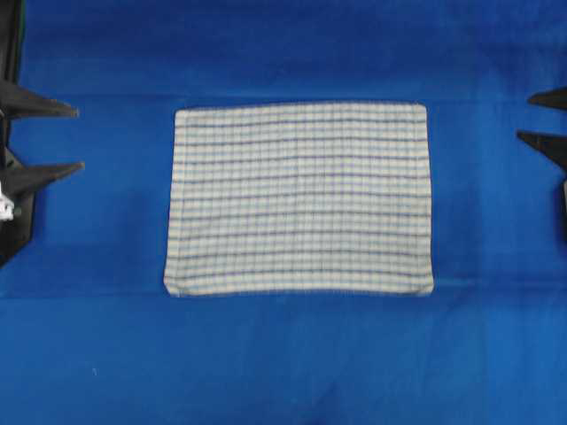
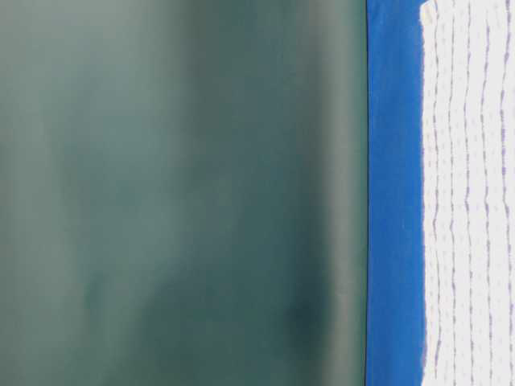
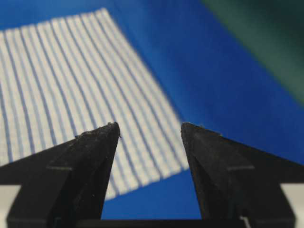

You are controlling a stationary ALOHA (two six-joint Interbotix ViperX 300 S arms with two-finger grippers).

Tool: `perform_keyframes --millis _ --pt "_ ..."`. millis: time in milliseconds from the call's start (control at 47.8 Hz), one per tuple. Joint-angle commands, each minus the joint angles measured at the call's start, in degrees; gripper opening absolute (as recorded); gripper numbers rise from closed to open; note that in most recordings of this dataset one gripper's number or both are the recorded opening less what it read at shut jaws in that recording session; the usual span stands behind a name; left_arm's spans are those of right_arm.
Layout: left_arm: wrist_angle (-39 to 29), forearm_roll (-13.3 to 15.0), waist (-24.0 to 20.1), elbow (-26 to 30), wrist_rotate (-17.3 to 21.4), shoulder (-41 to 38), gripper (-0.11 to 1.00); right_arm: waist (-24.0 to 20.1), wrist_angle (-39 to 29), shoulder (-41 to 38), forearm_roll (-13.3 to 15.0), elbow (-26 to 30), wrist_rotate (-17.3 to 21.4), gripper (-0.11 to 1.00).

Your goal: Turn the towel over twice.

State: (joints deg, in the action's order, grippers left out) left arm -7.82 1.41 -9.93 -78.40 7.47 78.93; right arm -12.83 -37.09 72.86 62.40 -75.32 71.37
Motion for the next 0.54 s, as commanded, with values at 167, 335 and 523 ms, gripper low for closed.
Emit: perform_keyframes --millis 167,335,523 --pt "0.7 0.0 -0.5 -0.8 -0.1 0.8 0.76 0.2 0.2 -0.8 0.7 -0.3 1.9 0.62" --pt "0.7 0.0 -0.6 -0.9 -0.1 0.7 0.76 0.1 0.3 -0.8 1.0 -0.3 1.9 0.62" --pt "0.7 0.0 -0.6 -0.9 -0.1 0.6 0.76 0.1 0.4 -0.9 1.0 -0.4 1.9 0.62"
